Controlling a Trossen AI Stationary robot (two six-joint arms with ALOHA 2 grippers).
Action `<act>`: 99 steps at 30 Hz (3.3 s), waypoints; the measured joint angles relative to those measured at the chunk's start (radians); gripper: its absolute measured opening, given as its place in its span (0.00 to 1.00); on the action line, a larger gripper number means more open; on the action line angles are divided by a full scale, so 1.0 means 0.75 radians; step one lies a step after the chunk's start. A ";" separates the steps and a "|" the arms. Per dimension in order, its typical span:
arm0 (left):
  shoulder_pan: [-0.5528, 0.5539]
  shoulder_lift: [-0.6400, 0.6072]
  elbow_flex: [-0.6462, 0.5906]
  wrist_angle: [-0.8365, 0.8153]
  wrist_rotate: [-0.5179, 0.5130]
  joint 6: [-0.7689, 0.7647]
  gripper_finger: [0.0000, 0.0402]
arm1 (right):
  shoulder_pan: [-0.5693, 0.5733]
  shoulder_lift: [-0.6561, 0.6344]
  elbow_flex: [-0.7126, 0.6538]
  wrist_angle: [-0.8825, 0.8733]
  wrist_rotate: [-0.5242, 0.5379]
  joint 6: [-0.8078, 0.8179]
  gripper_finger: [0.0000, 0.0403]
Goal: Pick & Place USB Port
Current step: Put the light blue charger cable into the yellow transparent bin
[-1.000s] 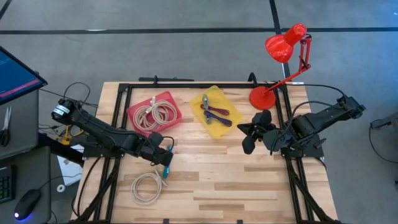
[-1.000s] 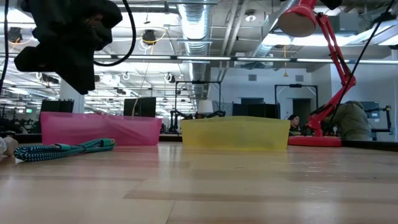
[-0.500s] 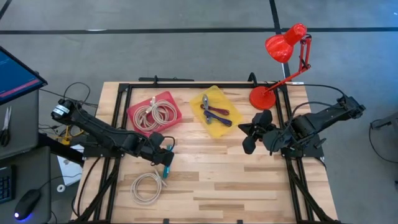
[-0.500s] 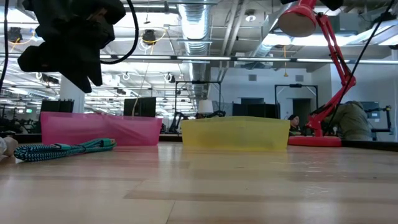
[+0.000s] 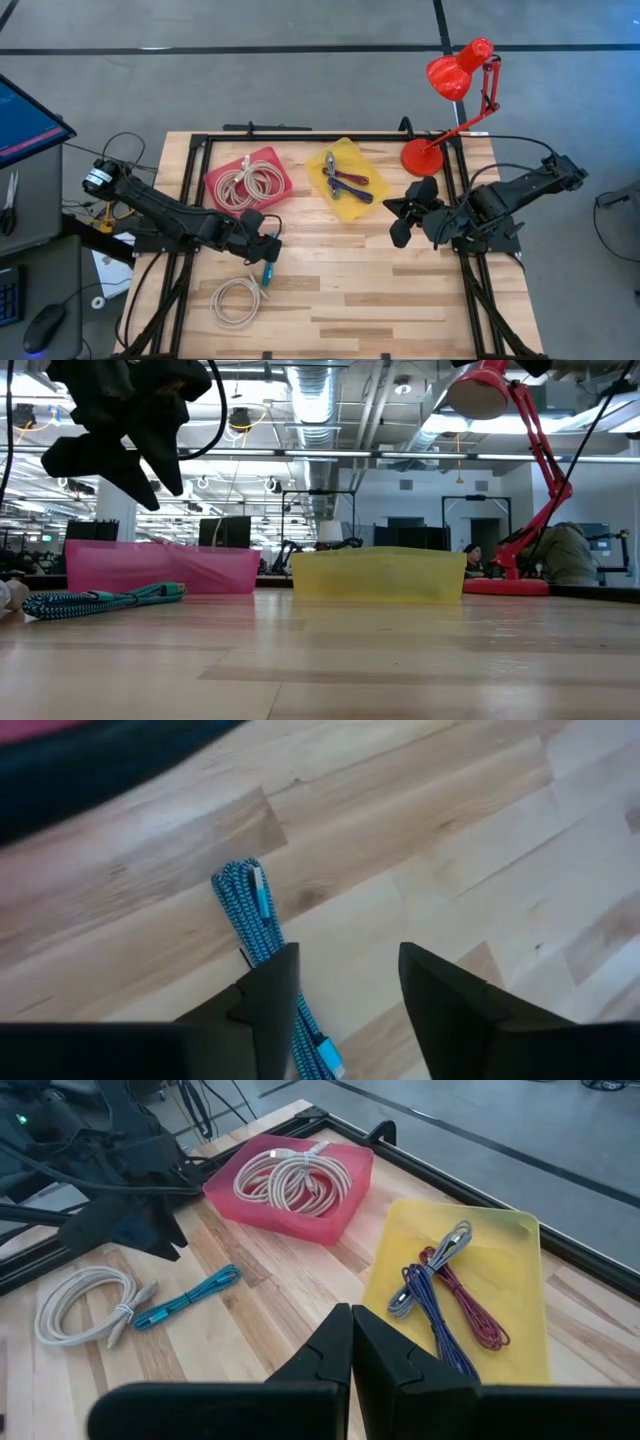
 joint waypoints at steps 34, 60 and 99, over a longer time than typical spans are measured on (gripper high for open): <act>0.040 0.360 -0.206 0.438 0.183 -0.066 0.17 | 0.001 0.000 -0.001 -0.001 -0.005 0.000 0.00; 0.040 -0.121 -0.213 0.620 -0.001 0.199 0.02 | 0.001 0.000 -0.001 -0.001 -0.003 -0.002 0.00; 0.111 -0.275 -0.210 1.201 -0.017 0.809 0.01 | -0.144 0.181 -0.003 0.410 -0.210 0.117 0.46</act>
